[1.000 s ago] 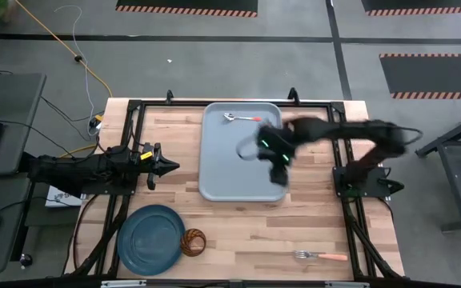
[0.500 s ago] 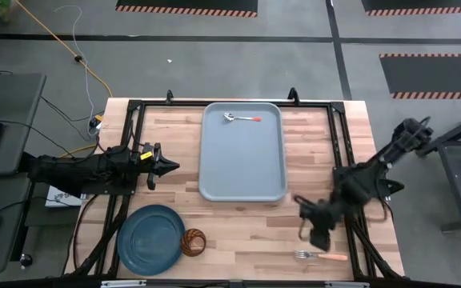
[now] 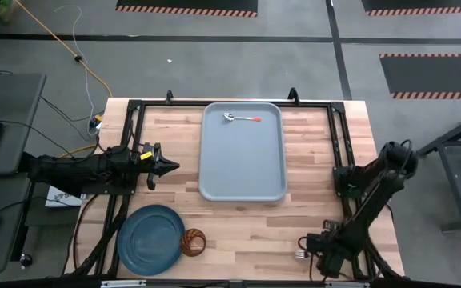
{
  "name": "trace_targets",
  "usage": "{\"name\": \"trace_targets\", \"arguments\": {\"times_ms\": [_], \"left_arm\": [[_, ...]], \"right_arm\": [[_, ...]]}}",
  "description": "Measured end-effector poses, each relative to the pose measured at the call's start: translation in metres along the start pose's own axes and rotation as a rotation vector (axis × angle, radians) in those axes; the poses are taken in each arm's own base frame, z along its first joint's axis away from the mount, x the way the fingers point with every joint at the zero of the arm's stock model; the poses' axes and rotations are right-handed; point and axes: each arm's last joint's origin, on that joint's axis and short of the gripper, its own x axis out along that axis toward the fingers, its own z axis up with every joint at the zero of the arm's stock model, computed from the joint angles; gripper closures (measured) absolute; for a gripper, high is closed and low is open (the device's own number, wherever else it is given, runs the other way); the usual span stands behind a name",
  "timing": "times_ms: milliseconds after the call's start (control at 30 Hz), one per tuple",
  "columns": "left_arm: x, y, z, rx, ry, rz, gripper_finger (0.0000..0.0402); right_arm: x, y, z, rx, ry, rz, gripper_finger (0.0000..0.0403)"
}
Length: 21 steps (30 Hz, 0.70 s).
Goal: Pick and place plate/cup/fork/spoon on tray
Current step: Put the orange fork to the left of the orange spoon on the blue serving tray
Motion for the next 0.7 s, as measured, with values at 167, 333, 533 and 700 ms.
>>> {"name": "trace_targets", "arguments": {"times_ms": [167,333,533,700], "left_arm": [[0.0,0.0,0.0,0.0,0.001,0.0,0.0401],[0.0,0.0,0.0,0.0,0.0,0.0,0.0401],[0.0,0.0,0.0,0.0,0.0,0.0,0.0401],[0.0,0.0,0.0,0.0,0.001,0.001,0.0401]], "right_arm": [[0.022,0.005,0.005,-0.013,0.006,-0.017,0.0217],[0.03,0.005,0.006,-0.007,0.025,-0.049,0.0223],[0.026,0.001,0.008,-0.003,0.033,-0.063,0.0331],[0.002,-0.005,0.019,-0.045,-0.013,0.017,0.0375]]}}
